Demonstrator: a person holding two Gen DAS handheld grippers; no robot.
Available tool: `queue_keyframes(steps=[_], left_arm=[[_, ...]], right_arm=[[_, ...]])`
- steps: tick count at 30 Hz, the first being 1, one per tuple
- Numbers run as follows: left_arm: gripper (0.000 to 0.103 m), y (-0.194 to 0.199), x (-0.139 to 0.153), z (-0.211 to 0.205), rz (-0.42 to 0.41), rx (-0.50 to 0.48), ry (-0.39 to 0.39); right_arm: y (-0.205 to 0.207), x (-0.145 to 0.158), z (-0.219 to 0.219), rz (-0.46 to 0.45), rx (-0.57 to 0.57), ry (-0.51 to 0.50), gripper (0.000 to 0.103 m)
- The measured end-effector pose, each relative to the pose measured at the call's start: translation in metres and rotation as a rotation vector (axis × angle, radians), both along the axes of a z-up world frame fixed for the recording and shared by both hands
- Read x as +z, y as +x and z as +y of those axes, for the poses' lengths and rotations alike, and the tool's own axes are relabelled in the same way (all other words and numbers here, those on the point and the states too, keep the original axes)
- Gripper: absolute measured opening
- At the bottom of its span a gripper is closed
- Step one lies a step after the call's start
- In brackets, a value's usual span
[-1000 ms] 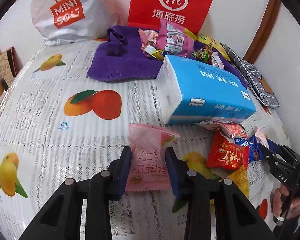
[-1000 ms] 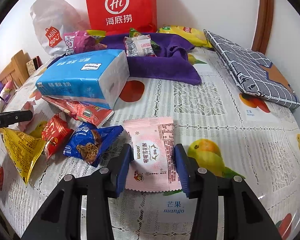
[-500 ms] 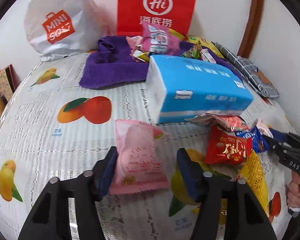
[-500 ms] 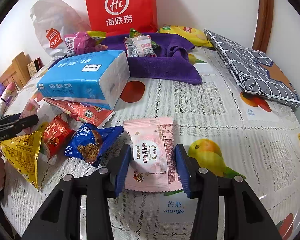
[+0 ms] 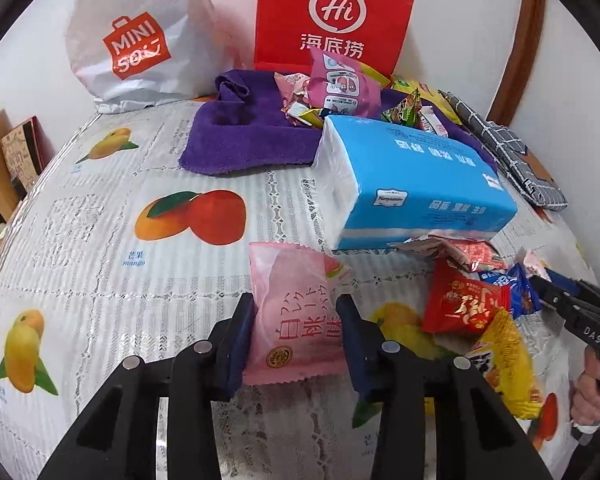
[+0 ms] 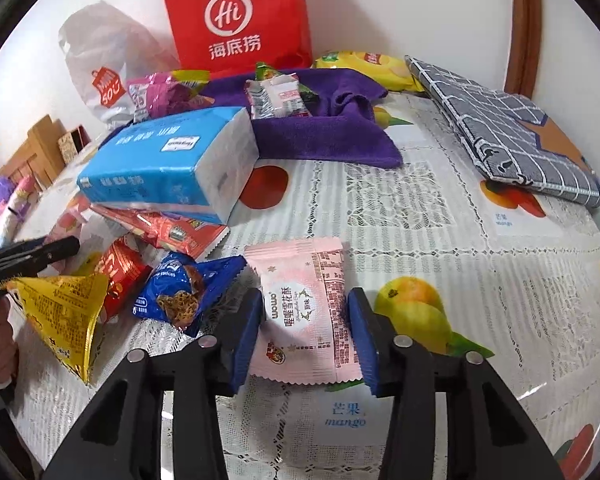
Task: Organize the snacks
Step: 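Carry the two pink packets over the purple towel with both tools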
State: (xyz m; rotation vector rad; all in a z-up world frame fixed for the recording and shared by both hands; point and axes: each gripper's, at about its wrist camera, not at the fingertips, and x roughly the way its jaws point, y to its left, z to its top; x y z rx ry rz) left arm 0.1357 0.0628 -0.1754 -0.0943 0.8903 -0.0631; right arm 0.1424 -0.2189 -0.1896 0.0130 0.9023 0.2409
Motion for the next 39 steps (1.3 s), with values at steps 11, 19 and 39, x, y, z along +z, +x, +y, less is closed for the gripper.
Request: queue_keyframes(steps=[11,19,39], left_arm=[[0.039,-0.012,0.046,-0.001,-0.011,-0.011,-0.019],[0.039,0.012,0.096,-0.010,-0.061,-0.020,-0.030],[0.039,0.145,0.169,-0.013,-0.098,-0.009,-0.045]], right_arm=[[-0.011,0.021,0.002,-0.048,-0.004,-0.020,0.036],[0.000,0.082,0.011,-0.126,0.003,0.016,0.036],[0.147,0.169,0.054,-0.198,-0.002,0.055,0.036]])
